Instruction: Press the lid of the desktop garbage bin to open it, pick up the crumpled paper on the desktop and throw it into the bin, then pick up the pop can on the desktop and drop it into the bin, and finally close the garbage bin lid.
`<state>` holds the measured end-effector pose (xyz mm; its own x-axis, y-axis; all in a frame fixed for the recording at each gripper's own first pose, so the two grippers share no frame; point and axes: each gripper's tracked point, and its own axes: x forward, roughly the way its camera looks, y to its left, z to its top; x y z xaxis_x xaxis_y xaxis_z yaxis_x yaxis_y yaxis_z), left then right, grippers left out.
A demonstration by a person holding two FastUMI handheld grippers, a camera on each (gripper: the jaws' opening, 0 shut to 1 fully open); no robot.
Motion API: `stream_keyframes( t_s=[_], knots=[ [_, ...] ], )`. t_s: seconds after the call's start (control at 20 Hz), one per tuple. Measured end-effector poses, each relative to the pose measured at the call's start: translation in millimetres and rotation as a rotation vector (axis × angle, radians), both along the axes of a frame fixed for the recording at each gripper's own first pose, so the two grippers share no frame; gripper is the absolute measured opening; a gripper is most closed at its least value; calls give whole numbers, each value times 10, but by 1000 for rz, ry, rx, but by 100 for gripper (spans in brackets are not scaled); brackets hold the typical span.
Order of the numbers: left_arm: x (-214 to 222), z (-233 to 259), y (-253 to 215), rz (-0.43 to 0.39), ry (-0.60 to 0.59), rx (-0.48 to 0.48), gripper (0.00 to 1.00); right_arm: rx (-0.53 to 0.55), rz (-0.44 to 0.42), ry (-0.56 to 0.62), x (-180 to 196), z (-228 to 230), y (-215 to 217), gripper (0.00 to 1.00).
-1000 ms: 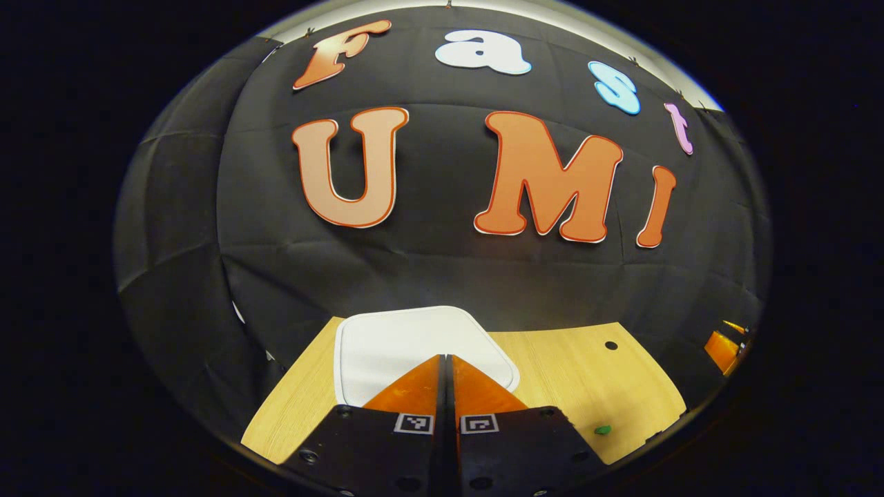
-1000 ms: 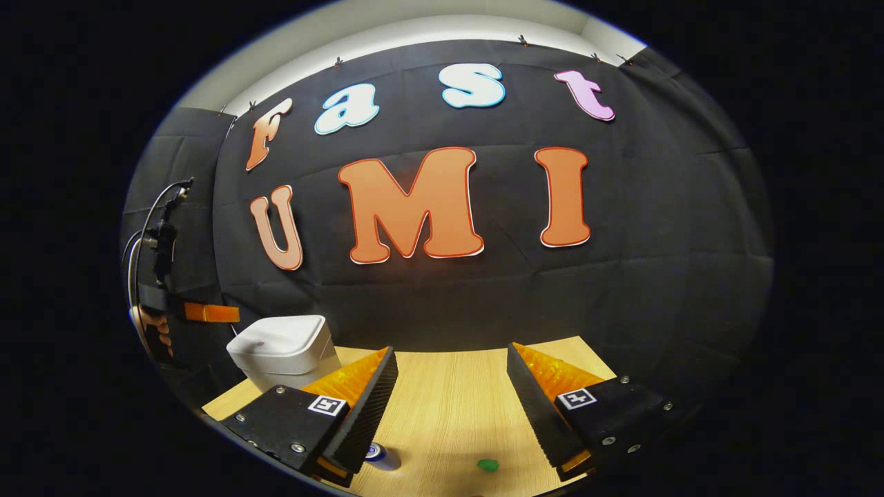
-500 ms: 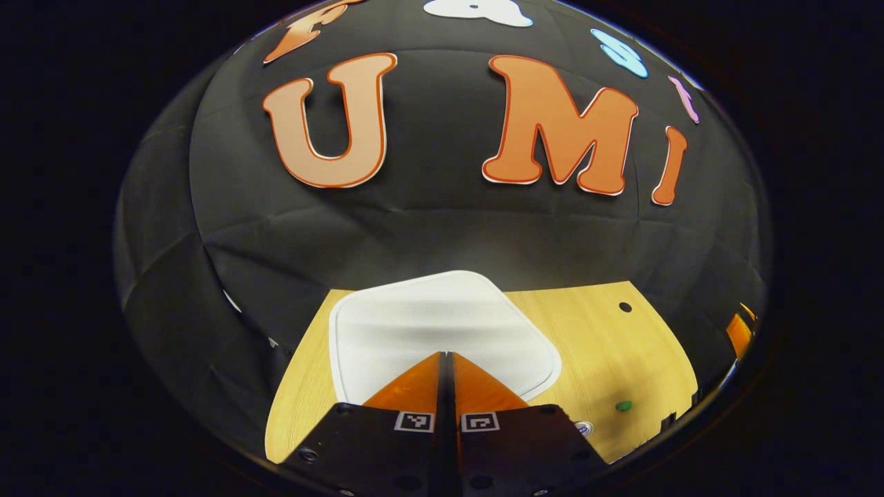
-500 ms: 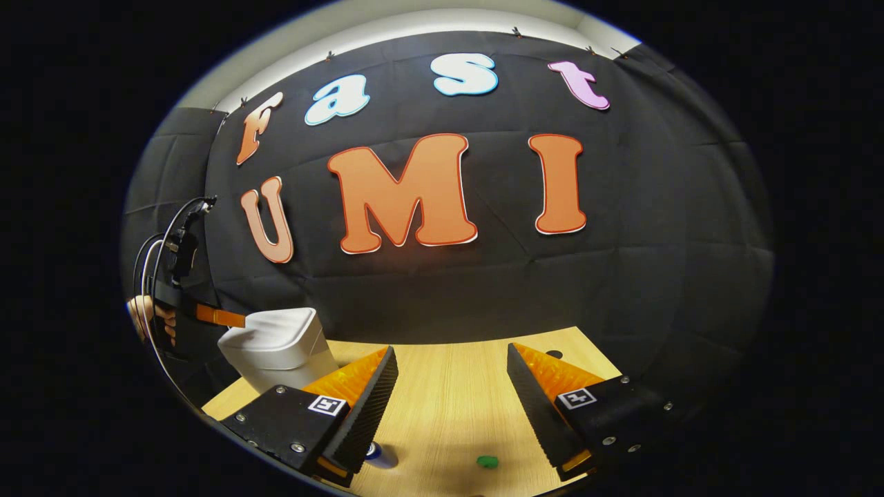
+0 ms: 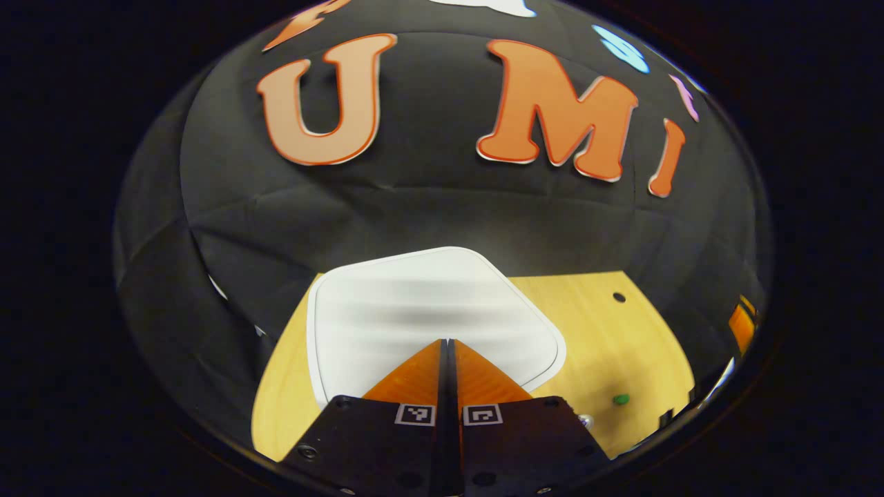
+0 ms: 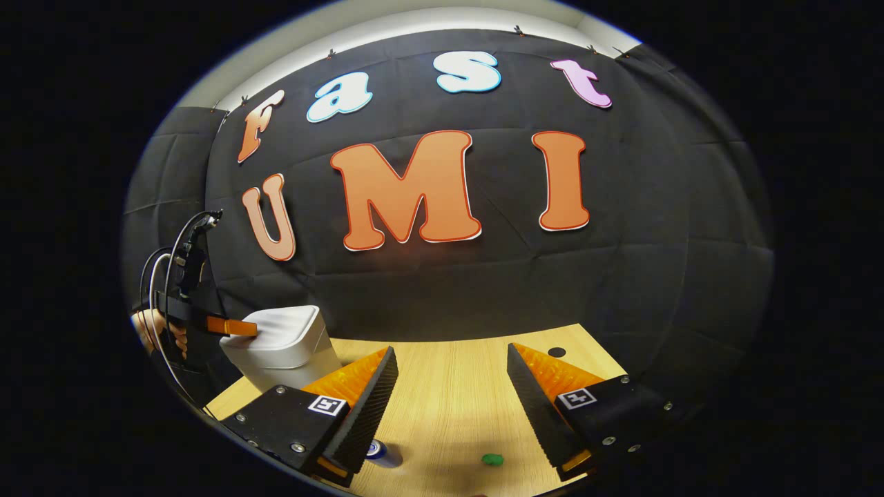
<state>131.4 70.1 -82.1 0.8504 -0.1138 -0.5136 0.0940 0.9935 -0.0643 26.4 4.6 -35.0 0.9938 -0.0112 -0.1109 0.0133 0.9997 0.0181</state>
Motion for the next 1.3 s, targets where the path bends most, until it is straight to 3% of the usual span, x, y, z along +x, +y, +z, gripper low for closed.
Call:
stream_keyframes(
  t_s=[0.2,0.35,0.55,0.65,0.7,0.75,0.8,0.85,1.2,1.3],
  knots=[
    [31,82,53,-2,-62,26,1,-7,2,-13,-48,88,-6,95],
    [-37,208,64,48,-85,19,0,-11,-4,-33,-69,190,-33,95],
    [-284,858,35,77,-280,-62,0,18,-25,-56,-105,272,-103,95],
    [-382,1153,29,77,-375,-50,0,39,-16,-56,-108,272,-81,95],
    [-450,1179,24,75,-385,-21,0,30,4,-65,-119,290,-21,100],
    [-500,1207,5,71,-402,-4,0,3,22,-73,-135,312,28,95],
    [-537,1265,-29,68,-422,0,0,-28,30,-77,-138,309,43,100],
    [-592,1285,-46,69,-438,0,0,-47,38,-78,-147,312,73,95],
    [-837,1192,-79,90,-473,22,0,-74,67,-50,-198,226,142,95],
    [-864,1135,-112,87,-472,19,0,-39,77,-33,-203,164,129,95]
  ],
)
